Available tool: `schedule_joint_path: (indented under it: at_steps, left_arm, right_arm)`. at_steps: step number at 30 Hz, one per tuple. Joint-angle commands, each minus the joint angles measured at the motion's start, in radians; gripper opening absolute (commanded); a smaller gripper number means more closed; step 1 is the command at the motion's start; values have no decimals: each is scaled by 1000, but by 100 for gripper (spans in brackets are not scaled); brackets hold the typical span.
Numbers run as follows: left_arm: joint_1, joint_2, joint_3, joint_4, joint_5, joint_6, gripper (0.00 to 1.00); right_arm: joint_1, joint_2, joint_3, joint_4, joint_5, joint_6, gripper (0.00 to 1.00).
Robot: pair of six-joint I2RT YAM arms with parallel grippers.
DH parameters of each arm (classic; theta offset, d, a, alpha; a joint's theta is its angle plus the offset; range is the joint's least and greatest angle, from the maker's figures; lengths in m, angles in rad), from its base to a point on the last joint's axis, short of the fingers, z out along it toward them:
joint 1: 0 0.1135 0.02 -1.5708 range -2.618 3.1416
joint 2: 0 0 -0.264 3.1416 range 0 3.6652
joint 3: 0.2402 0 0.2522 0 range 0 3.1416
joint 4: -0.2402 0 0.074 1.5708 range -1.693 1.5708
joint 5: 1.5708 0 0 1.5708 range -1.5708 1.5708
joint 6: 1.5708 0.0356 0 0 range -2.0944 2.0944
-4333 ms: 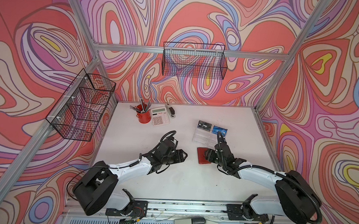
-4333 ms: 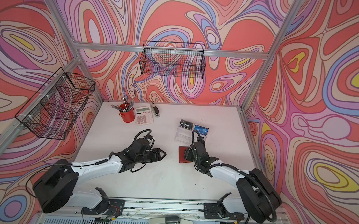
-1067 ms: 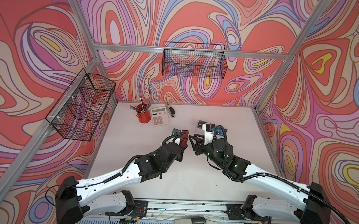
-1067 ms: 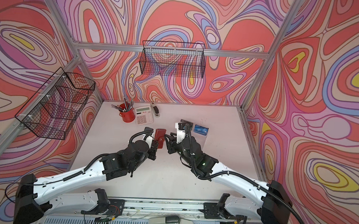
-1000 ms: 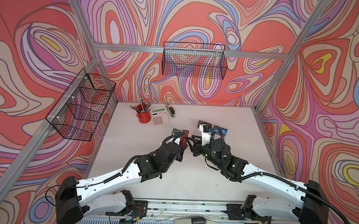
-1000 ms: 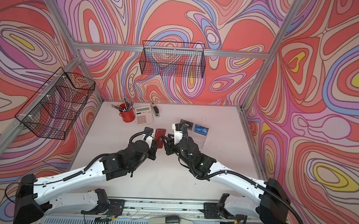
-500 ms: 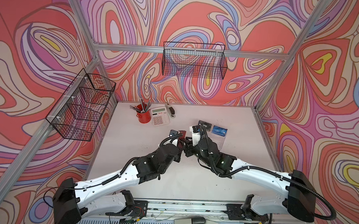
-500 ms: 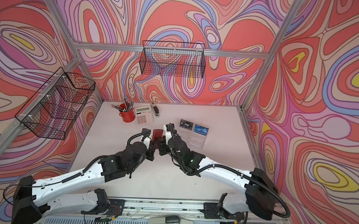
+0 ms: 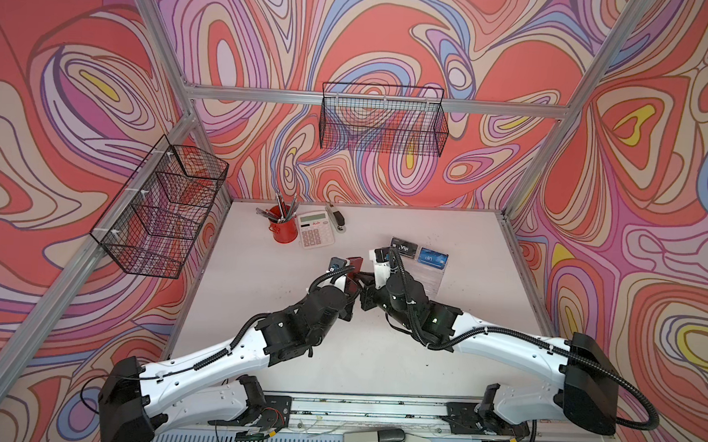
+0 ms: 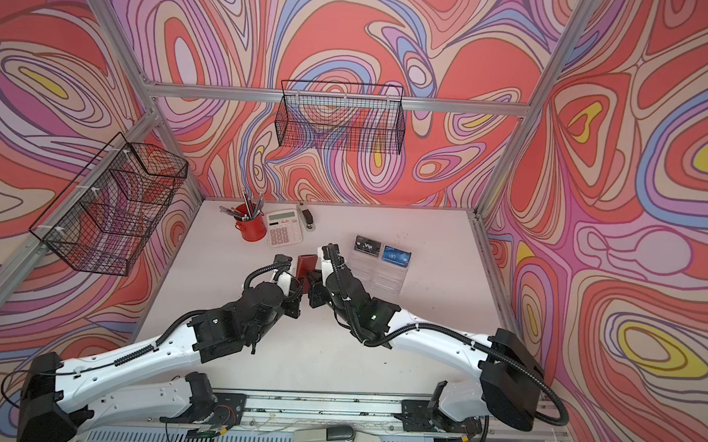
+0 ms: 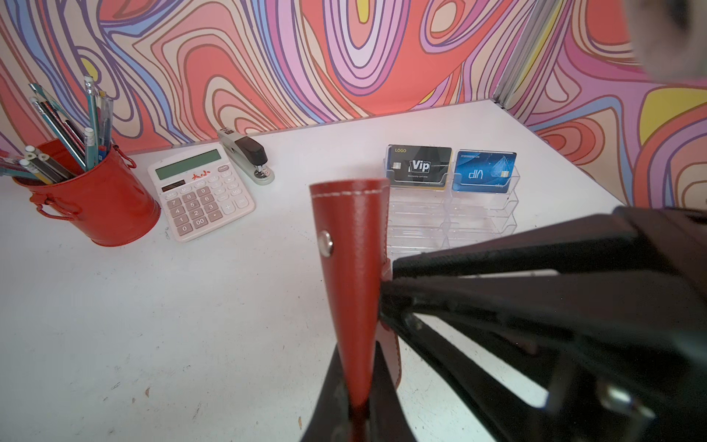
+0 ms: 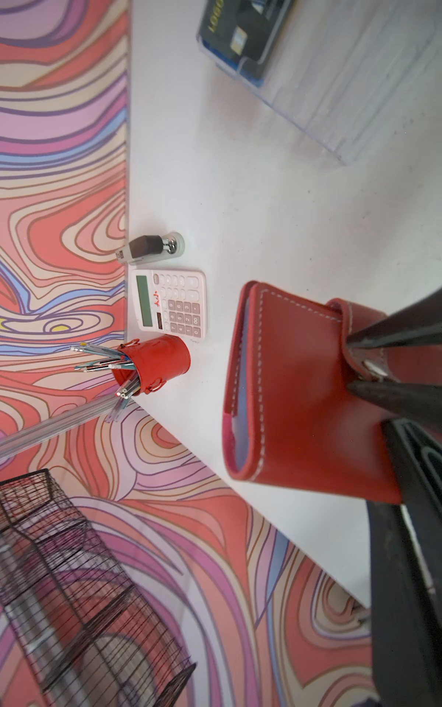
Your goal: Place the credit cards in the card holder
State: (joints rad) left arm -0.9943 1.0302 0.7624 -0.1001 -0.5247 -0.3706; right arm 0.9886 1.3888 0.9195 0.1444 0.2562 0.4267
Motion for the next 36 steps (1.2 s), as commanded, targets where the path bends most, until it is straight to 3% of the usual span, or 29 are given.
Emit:
schedule_joint_path:
  at_steps: [1, 3, 9, 14, 20, 24, 27, 33, 36]
  left_arm:
    - [-6, -40, -3, 58, -26, -2, 0]
    - [-6, -46, -7, 61, -34, -5, 0]
    - [-6, -68, -20, 63, -57, -23, 0]
    - [-4, -90, -28, 54, -60, -40, 0]
    - [31, -130, -50, 61, 15, -66, 0]
    - [120, -177, -114, 128, 204, -134, 0]
    - [171, -219, -159, 180, 295, -175, 0]
    - [175, -295, -233, 267, 297, -195, 0]
    - [174, -316, -274, 273, 253, -209, 0]
  right_arm:
    - [-9, 21, 11, -42, 69, 1, 5]
    - [-10, 24, 13, -49, 81, 4, 0]
    - [-10, 19, -10, -46, 170, 23, 0]
    - [-11, 0, -34, -64, 321, 43, 0]
    - [-12, -49, -76, -39, 376, 51, 0]
    - [-13, -58, -79, -46, 374, 55, 0]
    - [-13, -78, -101, -20, 354, 57, 11]
    - [-45, -160, -175, 39, 287, 106, 25]
    - [-124, -185, -210, 67, 164, 146, 27]
